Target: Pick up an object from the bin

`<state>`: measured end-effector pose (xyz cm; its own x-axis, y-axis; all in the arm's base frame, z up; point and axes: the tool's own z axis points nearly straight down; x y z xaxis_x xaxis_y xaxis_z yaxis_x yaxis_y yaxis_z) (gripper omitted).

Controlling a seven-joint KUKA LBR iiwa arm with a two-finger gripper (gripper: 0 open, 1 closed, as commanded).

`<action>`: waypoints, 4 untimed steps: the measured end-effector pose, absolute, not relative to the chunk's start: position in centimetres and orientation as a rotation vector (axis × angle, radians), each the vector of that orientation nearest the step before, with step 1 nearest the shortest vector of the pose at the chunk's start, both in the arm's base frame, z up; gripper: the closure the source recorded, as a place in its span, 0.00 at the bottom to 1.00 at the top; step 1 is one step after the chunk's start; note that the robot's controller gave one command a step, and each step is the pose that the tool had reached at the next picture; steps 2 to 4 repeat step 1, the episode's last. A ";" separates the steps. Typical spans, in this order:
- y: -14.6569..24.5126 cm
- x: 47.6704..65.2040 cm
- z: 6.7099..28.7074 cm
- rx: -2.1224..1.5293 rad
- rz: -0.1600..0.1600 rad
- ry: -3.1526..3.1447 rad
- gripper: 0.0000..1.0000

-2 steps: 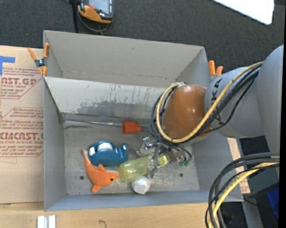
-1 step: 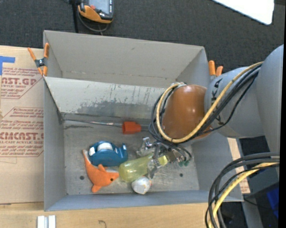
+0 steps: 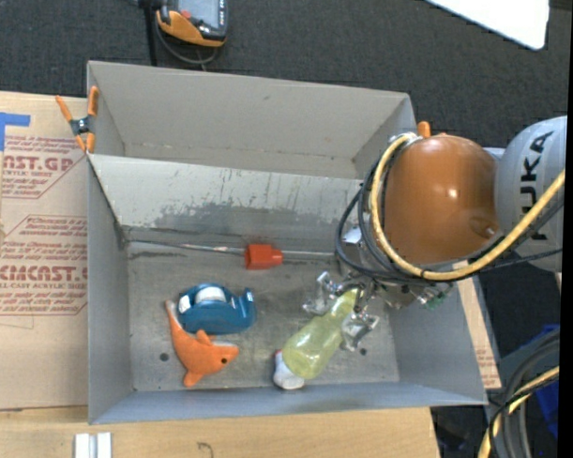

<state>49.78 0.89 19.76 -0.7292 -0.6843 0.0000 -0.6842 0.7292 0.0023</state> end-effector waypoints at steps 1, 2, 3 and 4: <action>0.6 49.4 22.8 1.288 0.002 -2.872 1.00; 0.6 49.4 22.8 1.288 0.002 -2.872 1.00; 0.6 49.4 22.8 1.288 0.002 -2.872 1.00; 0.6 49.4 22.8 1.288 0.002 -2.872 1.00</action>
Offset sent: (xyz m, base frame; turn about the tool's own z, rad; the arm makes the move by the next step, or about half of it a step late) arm 0.0063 -0.0385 0.0942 -0.1498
